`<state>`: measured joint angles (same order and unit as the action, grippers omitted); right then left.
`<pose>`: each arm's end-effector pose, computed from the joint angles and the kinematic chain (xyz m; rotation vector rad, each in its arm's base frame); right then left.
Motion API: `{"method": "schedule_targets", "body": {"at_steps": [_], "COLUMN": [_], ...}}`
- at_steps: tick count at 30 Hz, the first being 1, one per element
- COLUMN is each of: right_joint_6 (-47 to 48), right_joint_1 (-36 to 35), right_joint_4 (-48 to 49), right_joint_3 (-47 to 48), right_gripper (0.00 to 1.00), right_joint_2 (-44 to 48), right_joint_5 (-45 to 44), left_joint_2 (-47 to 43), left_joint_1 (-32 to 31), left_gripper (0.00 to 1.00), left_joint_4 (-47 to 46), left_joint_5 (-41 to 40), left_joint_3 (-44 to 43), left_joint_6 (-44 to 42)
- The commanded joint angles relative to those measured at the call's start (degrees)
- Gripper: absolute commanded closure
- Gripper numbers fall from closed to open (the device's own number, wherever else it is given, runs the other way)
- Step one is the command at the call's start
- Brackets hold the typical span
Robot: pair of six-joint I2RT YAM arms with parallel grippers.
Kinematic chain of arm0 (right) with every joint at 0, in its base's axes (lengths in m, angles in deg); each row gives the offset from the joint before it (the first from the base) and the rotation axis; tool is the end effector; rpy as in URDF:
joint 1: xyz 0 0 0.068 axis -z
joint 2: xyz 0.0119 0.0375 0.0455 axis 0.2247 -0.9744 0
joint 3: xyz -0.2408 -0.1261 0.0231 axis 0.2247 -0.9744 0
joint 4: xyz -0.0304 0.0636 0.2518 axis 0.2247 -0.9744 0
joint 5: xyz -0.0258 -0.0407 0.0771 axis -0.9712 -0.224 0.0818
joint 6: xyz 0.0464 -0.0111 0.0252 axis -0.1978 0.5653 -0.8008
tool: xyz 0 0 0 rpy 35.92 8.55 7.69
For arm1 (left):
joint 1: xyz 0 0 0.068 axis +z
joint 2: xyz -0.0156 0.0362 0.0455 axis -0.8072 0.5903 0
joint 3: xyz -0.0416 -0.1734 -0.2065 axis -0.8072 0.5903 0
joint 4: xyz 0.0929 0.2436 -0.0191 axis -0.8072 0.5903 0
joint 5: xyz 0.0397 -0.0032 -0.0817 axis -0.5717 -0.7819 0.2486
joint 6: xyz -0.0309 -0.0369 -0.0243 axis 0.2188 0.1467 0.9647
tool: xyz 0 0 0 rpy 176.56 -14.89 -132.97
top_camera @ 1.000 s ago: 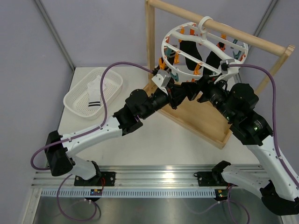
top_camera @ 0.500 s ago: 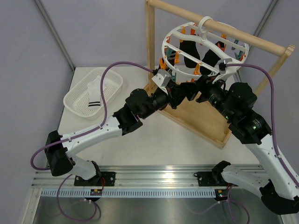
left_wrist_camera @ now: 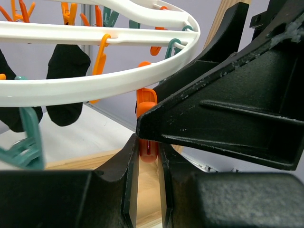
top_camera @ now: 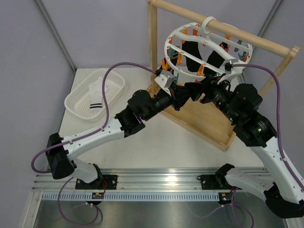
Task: Clip the socks to the hanger
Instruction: Open the clamp at the hanger.
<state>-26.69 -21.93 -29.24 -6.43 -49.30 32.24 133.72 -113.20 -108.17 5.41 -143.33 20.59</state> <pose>0.1451 0.0980 0.4830 -0.1461 1.6010 0.6939 0.1742 -0.2945 0.4237 0.5515 1.3090 -1.0769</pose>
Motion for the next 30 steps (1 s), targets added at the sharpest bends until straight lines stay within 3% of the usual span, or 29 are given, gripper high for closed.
{"method": "schedule_targets", "body": {"at_steps": [1,15,30], "right_joint_6": [-1.3,-2.0,-1.9], "right_joint_1": [0.1,0.1,0.0], "right_joint_4": [4.9,3.5,1.1], "right_joint_3": [2.7,3.7,4.8], "right_gripper": [0.38,0.51,0.42], "right_joint_2": [0.2,-1.0,-2.1], "right_joint_5": [-4.9,-6.4,-9.2], "left_joint_2": [0.4,0.5,-1.0], "left_joint_1": [-0.5,-0.4,-0.5], "left_gripper": [0.98,0.97,0.98], "left_joint_4": [2.5,2.7,2.6], "left_joint_5": [2.7,3.4,4.5], "left_joint_3": [-0.4,0.0,1.3], "left_joint_6": [-0.1,0.1,0.7]}}
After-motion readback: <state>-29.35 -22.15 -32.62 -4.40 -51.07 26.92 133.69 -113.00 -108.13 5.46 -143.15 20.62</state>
